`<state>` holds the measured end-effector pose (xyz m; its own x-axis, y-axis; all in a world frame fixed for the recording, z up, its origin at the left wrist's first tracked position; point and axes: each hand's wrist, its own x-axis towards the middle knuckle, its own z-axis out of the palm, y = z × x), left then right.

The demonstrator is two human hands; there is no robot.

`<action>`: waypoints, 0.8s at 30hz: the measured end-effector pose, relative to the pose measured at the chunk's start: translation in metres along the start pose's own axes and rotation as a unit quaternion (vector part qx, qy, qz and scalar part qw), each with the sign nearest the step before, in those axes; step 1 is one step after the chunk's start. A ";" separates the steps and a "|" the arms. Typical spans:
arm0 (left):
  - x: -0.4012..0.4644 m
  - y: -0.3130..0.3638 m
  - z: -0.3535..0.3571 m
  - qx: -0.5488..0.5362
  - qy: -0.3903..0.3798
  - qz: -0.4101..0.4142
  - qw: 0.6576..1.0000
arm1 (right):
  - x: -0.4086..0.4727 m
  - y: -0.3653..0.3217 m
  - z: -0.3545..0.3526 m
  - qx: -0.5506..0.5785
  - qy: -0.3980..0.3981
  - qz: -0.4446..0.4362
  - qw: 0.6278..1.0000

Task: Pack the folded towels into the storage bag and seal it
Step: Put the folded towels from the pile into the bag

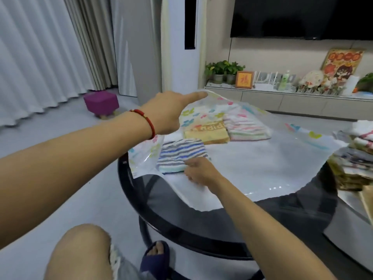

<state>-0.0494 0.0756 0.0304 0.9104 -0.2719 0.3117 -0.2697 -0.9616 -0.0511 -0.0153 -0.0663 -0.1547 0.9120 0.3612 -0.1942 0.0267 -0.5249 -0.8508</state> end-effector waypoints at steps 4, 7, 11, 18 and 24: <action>-0.006 0.004 -0.001 -0.022 0.011 0.007 1.000 | 0.016 0.002 0.010 -0.337 0.118 -0.032 0.934; -0.010 0.006 -0.003 -0.027 -0.006 0.004 1.000 | 0.029 -0.003 0.020 -0.372 0.060 -0.100 0.921; -0.012 0.003 -0.002 -0.041 -0.021 -0.004 0.999 | 0.045 -0.021 0.045 -0.375 -0.016 -0.209 0.903; -0.018 -0.005 -0.002 -0.073 -0.051 -0.002 0.996 | 0.074 -0.042 0.071 -0.457 0.043 -0.188 0.868; -0.018 -0.010 -0.003 -0.100 -0.061 0.006 0.993 | 0.073 -0.053 0.089 -0.489 0.162 -0.115 0.850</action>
<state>-0.0645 0.0901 0.0282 0.9347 -0.2975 0.1943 -0.3266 -0.9348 0.1395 0.0133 0.0564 -0.1670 0.8976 0.3924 0.2008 0.4015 -0.9158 -0.0052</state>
